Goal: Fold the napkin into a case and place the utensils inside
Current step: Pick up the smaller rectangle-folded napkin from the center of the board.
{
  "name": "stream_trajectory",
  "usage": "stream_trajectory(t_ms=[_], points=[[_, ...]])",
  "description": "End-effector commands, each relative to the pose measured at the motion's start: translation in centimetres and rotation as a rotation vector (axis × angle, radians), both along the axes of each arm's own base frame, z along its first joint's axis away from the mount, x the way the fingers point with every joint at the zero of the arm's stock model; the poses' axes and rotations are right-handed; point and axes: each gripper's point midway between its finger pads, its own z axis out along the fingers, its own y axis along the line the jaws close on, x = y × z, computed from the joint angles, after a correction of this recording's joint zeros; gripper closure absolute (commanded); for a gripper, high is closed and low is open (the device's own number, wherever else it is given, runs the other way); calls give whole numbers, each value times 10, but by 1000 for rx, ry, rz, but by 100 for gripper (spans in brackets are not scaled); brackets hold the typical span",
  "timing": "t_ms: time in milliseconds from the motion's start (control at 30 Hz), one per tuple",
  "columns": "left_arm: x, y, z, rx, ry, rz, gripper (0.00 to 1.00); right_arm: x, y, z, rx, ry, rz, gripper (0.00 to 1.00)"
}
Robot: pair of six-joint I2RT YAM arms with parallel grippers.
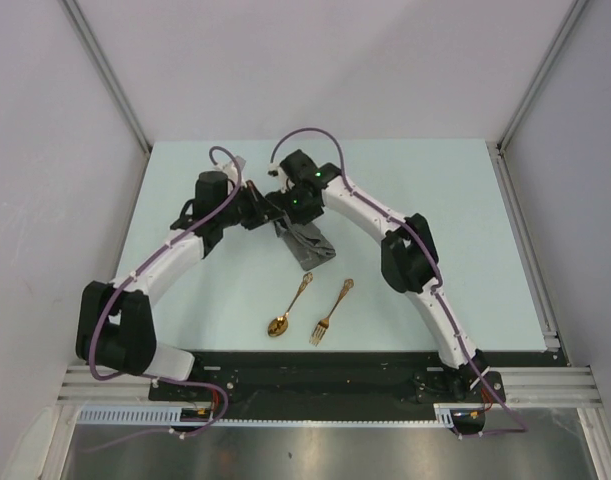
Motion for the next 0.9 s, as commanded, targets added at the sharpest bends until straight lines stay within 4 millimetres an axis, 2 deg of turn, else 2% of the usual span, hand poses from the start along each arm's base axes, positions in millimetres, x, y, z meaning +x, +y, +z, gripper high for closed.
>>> stream_trajectory(t_ms=[0, 133, 367, 433, 600, 867], points=[[-19, -4, 23, -47, -62, -47, 98, -11, -19, -1, -181, -74, 28, 11], [-25, -2, 26, -37, -76, -54, 98, -15, -24, -14, -279, -109, 29, 7], [-27, 0, 34, -28, -102, -54, 98, -21, -20, -29, -368, -172, 58, 9], [-28, 0, 37, -34, -105, -58, 98, -22, -21, -37, -388, -170, 59, 11], [-31, 0, 41, -38, -114, -63, 98, -26, -13, -41, -367, -159, 77, 15], [-31, 2, 45, -34, -124, -59, 98, -31, -9, -56, -366, -127, 83, 32]])
